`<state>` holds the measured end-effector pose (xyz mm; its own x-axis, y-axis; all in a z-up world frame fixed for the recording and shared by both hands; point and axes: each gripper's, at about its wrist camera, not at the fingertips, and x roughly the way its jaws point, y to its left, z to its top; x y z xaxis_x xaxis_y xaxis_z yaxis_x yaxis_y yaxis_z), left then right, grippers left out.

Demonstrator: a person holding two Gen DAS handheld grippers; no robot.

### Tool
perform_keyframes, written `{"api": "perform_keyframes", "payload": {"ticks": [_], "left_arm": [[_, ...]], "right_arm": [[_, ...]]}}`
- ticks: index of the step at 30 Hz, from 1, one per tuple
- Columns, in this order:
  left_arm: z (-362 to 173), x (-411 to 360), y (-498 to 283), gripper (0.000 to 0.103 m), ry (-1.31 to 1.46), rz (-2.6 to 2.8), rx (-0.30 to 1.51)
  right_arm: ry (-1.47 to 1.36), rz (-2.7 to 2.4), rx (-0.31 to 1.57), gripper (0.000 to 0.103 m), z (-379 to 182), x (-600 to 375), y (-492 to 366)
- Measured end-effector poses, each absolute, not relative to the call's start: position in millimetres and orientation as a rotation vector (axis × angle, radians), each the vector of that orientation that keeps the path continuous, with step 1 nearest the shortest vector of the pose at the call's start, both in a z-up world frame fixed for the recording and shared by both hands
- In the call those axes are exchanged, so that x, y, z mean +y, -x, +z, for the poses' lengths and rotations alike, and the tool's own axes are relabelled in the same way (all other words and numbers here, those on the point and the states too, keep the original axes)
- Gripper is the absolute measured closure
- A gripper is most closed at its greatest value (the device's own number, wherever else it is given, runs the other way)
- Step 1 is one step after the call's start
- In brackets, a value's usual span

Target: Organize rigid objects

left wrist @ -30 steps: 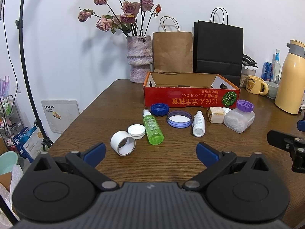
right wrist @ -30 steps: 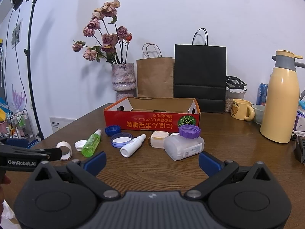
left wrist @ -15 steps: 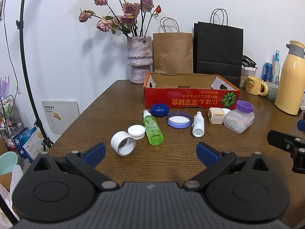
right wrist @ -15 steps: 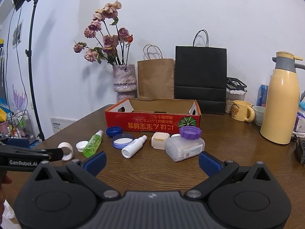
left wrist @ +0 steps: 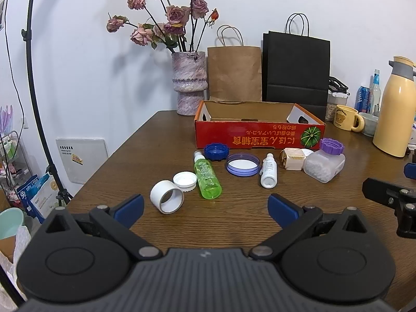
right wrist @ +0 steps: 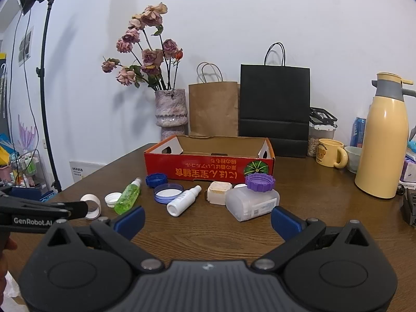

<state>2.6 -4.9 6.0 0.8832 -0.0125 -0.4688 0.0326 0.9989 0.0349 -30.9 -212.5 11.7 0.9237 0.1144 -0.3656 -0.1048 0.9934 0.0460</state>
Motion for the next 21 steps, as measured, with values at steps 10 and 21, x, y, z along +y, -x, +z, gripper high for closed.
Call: {"api": "perform_keyframes", "payload": {"ticks": [10,21], "left_arm": [[6.8,-5.5,-2.9,0.0,-0.042,-0.025,0.486],[5.9,-4.9,-1.5,0.0,-0.041,-0.024,0.483]], "right_arm": [[-0.023,0.118,0.372,0.0,12.3,-213.0,36.2],[-0.017,0.121,0.364,0.0,10.9,-213.1,36.6]]}}
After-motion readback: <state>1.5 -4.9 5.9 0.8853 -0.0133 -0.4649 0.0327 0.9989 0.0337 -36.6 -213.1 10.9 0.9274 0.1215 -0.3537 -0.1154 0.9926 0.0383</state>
